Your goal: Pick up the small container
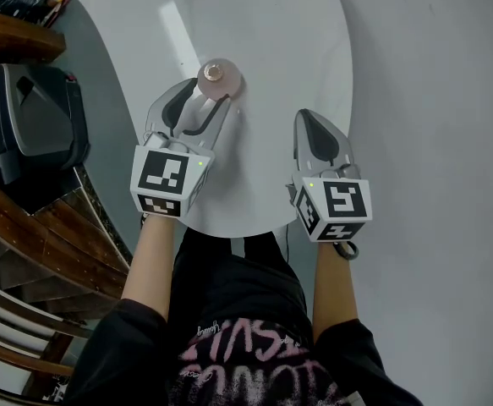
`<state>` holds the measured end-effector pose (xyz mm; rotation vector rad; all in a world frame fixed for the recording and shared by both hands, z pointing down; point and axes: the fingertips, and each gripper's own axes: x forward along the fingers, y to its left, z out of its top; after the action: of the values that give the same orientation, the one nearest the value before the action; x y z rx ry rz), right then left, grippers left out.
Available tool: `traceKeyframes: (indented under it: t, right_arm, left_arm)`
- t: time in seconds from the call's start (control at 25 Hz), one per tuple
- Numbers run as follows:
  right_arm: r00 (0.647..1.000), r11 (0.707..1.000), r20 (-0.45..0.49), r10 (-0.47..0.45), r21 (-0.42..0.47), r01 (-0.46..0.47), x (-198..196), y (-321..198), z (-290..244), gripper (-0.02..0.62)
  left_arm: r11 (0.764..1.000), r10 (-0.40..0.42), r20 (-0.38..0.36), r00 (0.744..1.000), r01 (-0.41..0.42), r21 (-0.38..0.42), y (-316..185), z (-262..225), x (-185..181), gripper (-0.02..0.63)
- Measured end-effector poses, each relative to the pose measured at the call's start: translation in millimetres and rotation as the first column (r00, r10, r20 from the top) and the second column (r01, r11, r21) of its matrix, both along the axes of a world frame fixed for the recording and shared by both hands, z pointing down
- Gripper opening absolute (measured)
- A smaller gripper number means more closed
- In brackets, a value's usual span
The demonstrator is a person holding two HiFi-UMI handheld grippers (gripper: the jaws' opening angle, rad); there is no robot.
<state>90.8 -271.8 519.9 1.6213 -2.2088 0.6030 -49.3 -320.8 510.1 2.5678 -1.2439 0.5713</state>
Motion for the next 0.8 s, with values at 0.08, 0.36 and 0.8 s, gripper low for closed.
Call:
traceKeyframes:
  t: [0.08,0.36,0.8]
  right_arm:
    - [1.0,1.0,0.0,0.006,-0.002,-0.006,3,0,2,0.021]
    - [1.0,1.0,-0.001,0.015,-0.009,-0.015,9,-4,5,0.021]
    - [0.999,0.999,-0.002,0.034,-0.007,-0.034,22,-14,11,0.021]
  left_arm:
    - [1.0,0.0,0.002,1.0,0.0,0.003,-3,1,2,0.218]
    - [1.0,-0.012,-0.007,1.0,0.012,-0.002,-14,-2,9,0.222]
    - [1.0,-0.001,-0.009,1.0,0.001,-0.01,-23,7,20,0.222]
